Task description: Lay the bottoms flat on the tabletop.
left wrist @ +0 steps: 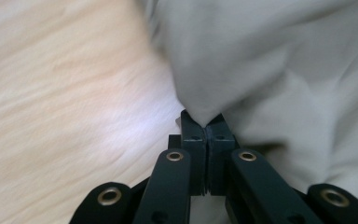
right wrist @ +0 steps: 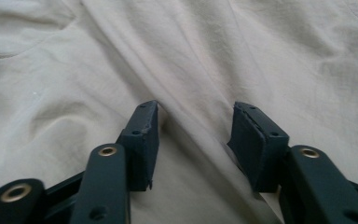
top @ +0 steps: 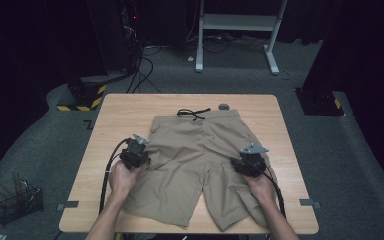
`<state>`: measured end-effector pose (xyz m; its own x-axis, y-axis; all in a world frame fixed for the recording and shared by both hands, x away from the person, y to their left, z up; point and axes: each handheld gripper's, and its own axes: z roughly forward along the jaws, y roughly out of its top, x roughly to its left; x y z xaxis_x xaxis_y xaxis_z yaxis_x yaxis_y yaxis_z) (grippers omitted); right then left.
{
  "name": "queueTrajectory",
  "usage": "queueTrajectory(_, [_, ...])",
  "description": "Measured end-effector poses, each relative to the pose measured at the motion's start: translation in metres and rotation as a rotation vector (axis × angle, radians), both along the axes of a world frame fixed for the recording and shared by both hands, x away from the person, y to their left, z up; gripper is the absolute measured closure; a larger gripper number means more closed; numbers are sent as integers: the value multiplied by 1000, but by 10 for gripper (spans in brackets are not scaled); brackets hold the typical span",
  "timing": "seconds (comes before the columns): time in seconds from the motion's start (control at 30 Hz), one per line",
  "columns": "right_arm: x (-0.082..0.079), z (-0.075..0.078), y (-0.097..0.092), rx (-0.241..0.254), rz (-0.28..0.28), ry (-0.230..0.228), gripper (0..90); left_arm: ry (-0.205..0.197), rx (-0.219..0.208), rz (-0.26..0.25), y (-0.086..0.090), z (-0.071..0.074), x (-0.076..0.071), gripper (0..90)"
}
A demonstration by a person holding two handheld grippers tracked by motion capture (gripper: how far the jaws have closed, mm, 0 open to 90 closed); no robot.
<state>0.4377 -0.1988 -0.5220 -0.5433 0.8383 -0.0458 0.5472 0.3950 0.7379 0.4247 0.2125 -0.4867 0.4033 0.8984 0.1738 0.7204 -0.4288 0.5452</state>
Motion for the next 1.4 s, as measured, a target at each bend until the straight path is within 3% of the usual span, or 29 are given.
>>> queueTrajectory(0.1, [1,0,-1,8,-6,9,469,-12,-26,-9,3,-1,-3,873])
queueTrajectory(0.27, [2,0,-3,-3,2,5,411,-100,-126,-27,4,13,-4,603])
queueTrajectory(0.37, [2,0,-3,-16,6,-2,414,-109,-170,-34,1,17,3,561])
queueTrajectory(0.43, [2,1,-2,-16,6,1,424,-94,-178,-45,-5,15,11,593])
queueTrajectory(0.5, [3,1,-3,-11,8,6,436,-55,-179,-65,-12,9,20,698])
queueTrajectory(0.6, [4,2,-2,-18,2,5,544,-17,-155,-71,-22,-1,33,828])
queueTrajectory(0.7, [8,1,2,-35,8,-26,591,11,-136,-54,-31,-9,49,848])
queueTrajectory(0.83, [21,0,5,-19,-13,-20,590,18,-162,-4,-42,-17,73,850])
queueTrajectory(0.97, [38,0,0,-13,-62,-17,575,13,-107,1,-57,-15,92,846])
queueTrajectory(1.03, [45,0,-2,-6,-95,-13,575,25,-109,15,-59,-14,99,842])
queueTrajectory(1.17, [52,0,-4,-5,-120,-11,573,36,-149,24,-54,-14,99,823])
queueTrajectory(1.3, [51,0,-4,-3,-117,-9,551,-14,-213,-21,-45,-4,75,823])
queueTrajectory(1.4, [51,0,-4,-3,-118,-9,551,5,-193,-49,-39,0,64,858])
